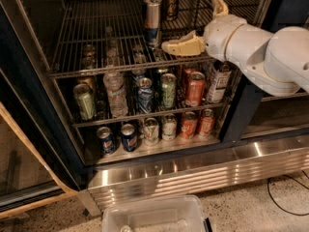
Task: Pick orange can from top shelf of fridge
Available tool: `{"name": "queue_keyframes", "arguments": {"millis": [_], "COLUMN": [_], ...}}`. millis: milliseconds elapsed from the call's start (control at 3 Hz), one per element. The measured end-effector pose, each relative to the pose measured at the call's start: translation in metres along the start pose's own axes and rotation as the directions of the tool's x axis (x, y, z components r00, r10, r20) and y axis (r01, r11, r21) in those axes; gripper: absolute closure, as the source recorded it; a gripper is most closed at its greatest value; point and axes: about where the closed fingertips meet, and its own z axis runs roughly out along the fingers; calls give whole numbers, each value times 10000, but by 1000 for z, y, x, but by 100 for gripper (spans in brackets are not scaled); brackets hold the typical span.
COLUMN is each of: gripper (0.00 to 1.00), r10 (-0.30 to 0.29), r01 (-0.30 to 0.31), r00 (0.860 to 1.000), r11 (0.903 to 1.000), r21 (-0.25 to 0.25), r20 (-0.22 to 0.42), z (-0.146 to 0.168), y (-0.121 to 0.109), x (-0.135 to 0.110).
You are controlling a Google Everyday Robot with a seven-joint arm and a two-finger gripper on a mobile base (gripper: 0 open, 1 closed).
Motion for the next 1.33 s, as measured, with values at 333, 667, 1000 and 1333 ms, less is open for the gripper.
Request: {"name": "queue_keyframes", "arguments": {"millis": [333,667,1000,1333], "gripper": [0,0,0,0], "r10": [19,28,27,-69], "r01": [-52,-114,-114,-55], "r00": [9976,9935,9935,9926], "r11": [9989,9971,9971,9947], "r21": [467,753,754,1024], "r20": [697,1138,1138,1209], "z": [15,26,26,37], "y": [-12,-27,-28,-31], "x": [-1,-3,-3,-4]}}
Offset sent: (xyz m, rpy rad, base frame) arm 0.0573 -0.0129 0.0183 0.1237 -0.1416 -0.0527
